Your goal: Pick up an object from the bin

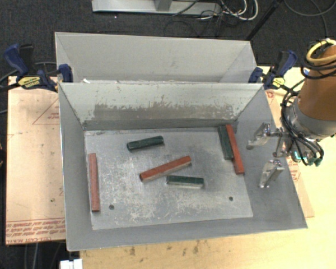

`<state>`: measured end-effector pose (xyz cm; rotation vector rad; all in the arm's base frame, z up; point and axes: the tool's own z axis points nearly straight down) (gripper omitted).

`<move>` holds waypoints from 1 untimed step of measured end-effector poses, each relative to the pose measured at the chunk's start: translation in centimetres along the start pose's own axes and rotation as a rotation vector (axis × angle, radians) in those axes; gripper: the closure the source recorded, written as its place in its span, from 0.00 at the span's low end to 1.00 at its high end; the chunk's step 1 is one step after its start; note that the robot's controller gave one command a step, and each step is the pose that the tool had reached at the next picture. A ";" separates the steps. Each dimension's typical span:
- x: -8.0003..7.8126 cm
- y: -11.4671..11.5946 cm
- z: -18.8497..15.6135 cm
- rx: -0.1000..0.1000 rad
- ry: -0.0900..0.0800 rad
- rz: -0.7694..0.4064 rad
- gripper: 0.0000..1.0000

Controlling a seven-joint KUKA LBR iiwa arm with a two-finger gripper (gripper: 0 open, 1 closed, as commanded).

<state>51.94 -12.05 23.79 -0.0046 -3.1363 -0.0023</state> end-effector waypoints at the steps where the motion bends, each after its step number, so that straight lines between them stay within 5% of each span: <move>1: -0.2 0.1 -0.3 0.001 -0.006 -0.003 0.00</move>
Offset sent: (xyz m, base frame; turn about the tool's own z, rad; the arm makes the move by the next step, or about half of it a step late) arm 0.0084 0.0884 -0.1196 0.0705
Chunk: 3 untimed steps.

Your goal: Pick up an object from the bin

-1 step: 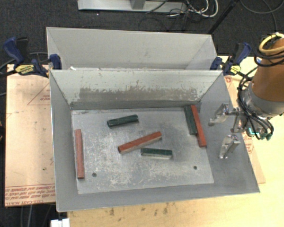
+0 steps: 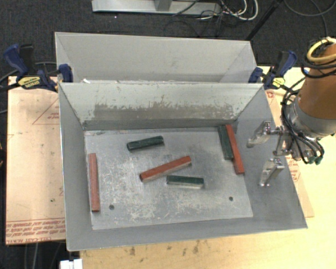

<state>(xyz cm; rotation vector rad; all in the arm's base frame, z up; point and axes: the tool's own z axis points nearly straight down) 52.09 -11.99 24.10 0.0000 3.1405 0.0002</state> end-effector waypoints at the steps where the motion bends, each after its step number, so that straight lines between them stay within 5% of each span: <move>1: -0.4 3.2 4.6 0.002 -0.008 0.033 0.00; 2: 1.9 4.3 9.4 -0.003 0.001 0.076 0.00; 3: -4.0 5.5 13.4 0.000 -0.005 -0.020 0.00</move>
Offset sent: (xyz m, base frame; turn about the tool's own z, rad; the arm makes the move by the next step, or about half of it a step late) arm -0.0214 0.0383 -0.0943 0.0804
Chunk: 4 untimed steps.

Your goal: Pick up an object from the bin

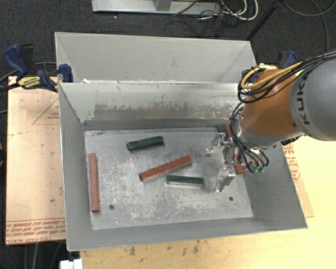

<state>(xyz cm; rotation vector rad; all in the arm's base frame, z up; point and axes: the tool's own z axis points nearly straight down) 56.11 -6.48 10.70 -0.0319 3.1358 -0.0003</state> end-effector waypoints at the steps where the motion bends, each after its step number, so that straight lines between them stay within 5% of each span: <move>1: 4.7 3.0 2.6 0.001 -0.016 0.238 1.00; 2: 5.2 3.2 3.0 -0.001 0.002 0.235 0.00; 4: 5.0 3.3 3.0 0.000 0.003 0.240 0.00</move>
Offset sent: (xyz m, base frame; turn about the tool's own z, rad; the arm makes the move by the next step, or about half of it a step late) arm 0.0000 0.0000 0.0000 0.0000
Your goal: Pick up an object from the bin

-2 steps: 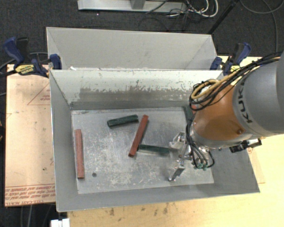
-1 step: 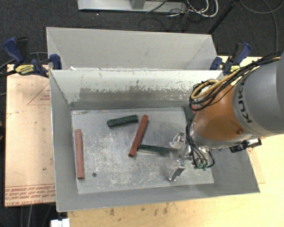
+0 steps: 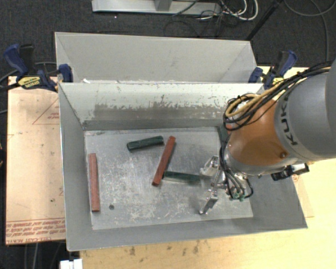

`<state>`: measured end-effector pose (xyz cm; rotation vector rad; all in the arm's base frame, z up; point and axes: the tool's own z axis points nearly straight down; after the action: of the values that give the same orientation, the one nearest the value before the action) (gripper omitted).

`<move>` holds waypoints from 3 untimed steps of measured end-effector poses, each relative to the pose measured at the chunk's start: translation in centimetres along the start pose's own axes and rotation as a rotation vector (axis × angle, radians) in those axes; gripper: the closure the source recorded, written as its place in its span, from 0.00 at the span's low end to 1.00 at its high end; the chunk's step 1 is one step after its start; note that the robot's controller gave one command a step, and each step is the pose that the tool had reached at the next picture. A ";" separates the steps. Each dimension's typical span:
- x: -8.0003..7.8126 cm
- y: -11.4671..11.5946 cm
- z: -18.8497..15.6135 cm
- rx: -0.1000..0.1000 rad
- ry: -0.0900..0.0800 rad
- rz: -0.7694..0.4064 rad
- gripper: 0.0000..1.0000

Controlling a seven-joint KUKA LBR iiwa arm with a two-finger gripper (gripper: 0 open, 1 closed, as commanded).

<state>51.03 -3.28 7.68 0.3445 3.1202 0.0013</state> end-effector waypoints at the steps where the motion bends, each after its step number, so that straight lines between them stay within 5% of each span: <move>1: 0.5 1.7 -4.3 -0.002 0.007 -0.032 0.00; 2: -4.1 6.9 0.0 0.002 0.000 -0.001 1.00; 3: -4.1 6.9 0.0 0.002 0.000 -0.001 1.00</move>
Offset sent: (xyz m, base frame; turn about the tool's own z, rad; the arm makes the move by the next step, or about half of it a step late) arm 0.0522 0.0604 -0.0068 0.0004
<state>56.57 2.59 7.68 0.3423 3.1206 -0.0024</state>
